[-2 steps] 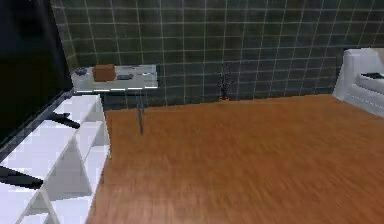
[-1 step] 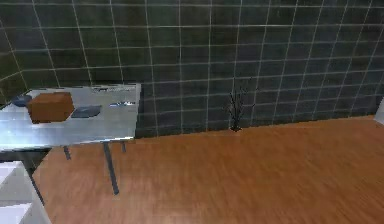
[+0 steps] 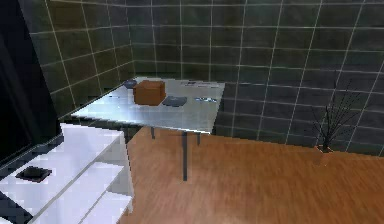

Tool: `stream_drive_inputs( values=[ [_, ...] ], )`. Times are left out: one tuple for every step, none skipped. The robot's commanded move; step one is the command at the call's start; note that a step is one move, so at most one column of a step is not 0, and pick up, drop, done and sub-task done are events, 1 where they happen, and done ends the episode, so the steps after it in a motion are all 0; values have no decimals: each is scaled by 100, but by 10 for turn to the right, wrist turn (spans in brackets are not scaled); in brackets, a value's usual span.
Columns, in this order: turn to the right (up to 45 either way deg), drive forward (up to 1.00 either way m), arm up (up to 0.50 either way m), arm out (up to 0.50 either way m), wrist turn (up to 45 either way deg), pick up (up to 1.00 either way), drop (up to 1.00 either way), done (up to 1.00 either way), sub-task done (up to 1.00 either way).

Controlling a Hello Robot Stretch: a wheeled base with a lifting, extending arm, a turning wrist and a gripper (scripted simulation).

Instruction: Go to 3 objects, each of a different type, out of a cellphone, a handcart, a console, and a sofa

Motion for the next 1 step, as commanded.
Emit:
stream_drive_inputs(
  values=[
    [0, 10, 0, 0, 0, 0, 0, 0, 0]
  ],
)
